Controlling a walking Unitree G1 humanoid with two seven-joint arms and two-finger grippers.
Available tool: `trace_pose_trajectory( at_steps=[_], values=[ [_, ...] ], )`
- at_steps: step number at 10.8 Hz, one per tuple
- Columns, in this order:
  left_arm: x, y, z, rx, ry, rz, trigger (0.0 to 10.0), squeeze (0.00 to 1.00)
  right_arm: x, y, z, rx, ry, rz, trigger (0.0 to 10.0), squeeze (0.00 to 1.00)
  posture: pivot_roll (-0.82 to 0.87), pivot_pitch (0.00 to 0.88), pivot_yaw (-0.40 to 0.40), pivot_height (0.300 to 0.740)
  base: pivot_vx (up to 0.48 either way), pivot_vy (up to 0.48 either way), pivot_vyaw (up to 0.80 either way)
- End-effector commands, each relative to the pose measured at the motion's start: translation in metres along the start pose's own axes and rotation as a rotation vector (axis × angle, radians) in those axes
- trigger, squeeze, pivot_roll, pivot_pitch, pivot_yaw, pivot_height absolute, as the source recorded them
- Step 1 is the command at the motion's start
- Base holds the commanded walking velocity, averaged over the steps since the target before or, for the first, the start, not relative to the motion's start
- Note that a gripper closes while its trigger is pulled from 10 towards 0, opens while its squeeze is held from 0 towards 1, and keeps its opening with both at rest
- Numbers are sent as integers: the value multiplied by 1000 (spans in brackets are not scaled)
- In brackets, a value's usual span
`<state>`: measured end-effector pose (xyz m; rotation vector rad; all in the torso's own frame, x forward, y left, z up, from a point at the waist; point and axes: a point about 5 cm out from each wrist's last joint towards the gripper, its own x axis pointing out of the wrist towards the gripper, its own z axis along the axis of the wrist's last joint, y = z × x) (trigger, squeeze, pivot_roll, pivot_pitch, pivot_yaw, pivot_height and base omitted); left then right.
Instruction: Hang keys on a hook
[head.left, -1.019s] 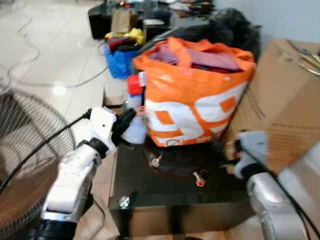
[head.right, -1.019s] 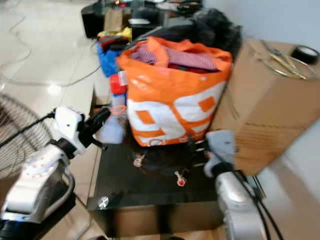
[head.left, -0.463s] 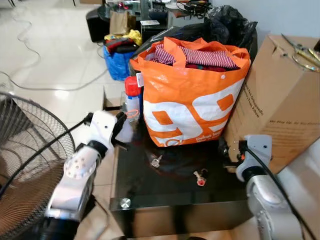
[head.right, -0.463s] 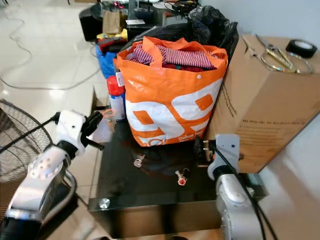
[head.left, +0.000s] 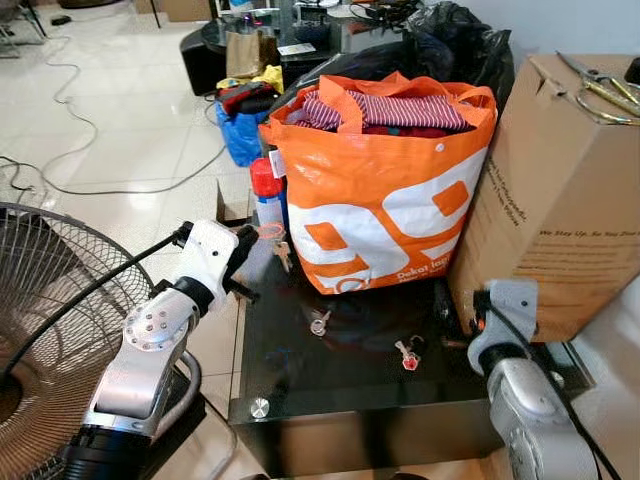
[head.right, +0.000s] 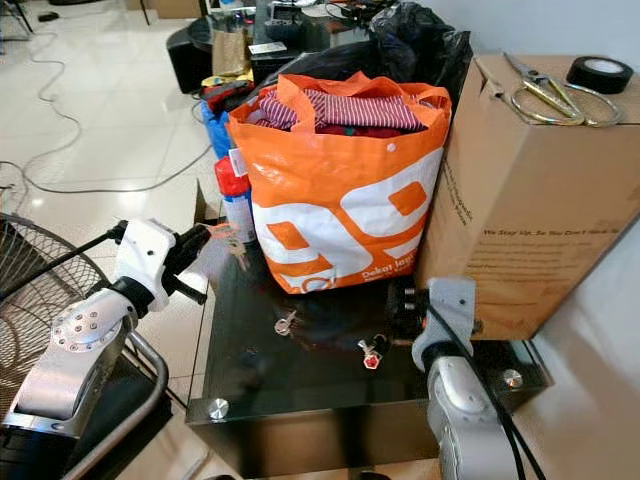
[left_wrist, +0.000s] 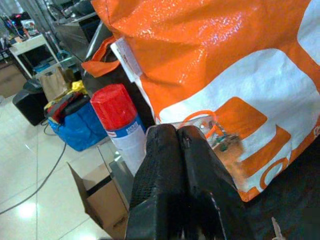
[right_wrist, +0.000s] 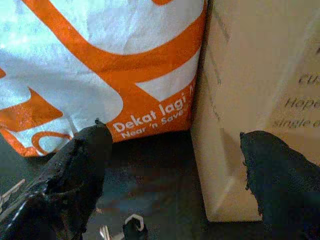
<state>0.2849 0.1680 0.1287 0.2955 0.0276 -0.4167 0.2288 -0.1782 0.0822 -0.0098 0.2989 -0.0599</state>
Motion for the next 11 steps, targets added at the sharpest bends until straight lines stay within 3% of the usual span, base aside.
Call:
trace_pose_trajectory(
  at_steps=[1,11],
  values=[
    [0,-1,2,6,-3,-16,10000,0,-2,1,4,-6,-12,4,10000,1000,-142,0,91,732,0,0,0],
    [2,-4,-3,-12,4,-17,10000,0,0,0,9,-40,-20,15,10000,1000,-154,0,72,732,-243,0,0]
  ],
)
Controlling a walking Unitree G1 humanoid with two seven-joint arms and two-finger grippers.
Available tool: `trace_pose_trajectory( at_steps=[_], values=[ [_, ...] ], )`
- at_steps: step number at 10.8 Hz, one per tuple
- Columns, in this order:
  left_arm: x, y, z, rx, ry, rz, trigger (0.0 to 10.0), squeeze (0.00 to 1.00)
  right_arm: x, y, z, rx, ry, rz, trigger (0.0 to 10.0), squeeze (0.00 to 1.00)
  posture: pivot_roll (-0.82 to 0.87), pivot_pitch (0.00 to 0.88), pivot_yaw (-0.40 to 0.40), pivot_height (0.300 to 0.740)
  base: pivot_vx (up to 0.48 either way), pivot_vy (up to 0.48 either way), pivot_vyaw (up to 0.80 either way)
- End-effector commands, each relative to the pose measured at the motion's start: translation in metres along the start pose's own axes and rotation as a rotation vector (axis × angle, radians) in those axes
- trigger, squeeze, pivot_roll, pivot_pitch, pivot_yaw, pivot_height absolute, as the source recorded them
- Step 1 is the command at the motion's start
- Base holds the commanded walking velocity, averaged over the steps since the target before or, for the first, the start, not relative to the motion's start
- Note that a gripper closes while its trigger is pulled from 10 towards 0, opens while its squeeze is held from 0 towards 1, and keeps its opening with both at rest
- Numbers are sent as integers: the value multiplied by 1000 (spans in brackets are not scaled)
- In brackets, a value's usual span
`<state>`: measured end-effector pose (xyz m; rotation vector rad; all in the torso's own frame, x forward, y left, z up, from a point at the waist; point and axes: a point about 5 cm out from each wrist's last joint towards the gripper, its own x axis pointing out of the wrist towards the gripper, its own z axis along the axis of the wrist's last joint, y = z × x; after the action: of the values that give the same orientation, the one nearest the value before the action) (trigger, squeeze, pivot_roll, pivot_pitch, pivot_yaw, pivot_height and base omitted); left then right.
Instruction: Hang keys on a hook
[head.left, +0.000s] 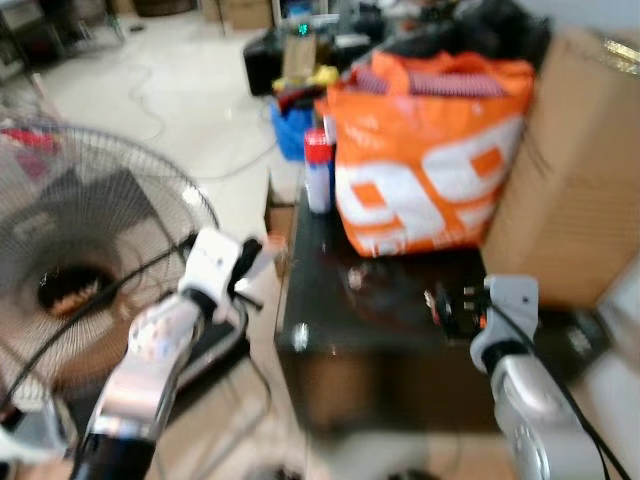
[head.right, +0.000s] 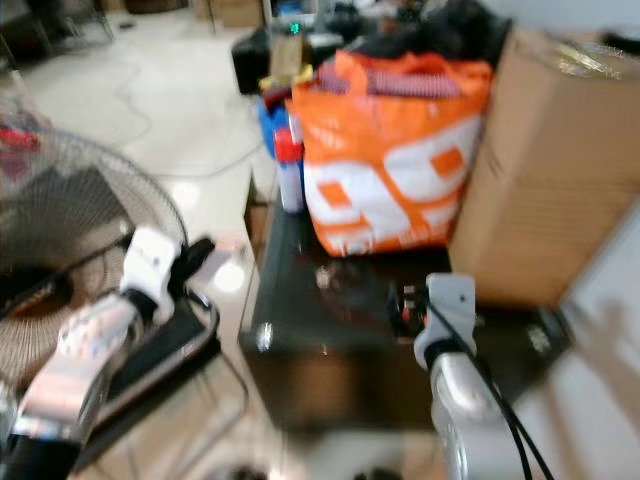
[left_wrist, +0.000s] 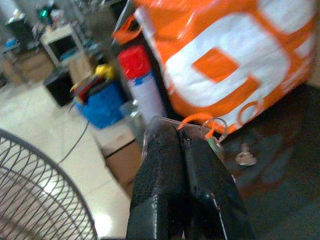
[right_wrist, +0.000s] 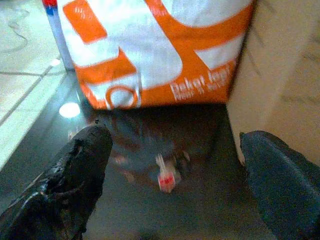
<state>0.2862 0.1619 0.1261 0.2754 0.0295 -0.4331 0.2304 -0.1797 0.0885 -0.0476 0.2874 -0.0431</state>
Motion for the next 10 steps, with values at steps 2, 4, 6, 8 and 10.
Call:
trace_pose_trajectory(
  at_steps=[2,4,6,8,10],
  values=[
    [-1,0,-2,5,6,-13,10000,0,-1,0,2,-3,-7,-5,10000,1000,-163,0,76,732,-263,0,0],
    [-2,-1,-2,3,5,-21,10000,0,-2,-2,2,-4,-7,-10,10000,1000,-165,0,77,732,-253,0,0],
    [-2,-1,-2,3,2,-23,10000,0,-2,-2,2,-4,-6,-13,10000,1000,-165,0,75,732,-247,0,0],
    [1,2,3,-40,-16,9,10000,0,0,-6,9,-27,-45,-72,10000,1000,-161,0,73,732,0,0,-800],
    [4,10,9,-64,-34,72,10000,0,0,-9,16,-27,-56,-103,10000,1000,-161,0,75,732,0,0,-800]
  ],
)
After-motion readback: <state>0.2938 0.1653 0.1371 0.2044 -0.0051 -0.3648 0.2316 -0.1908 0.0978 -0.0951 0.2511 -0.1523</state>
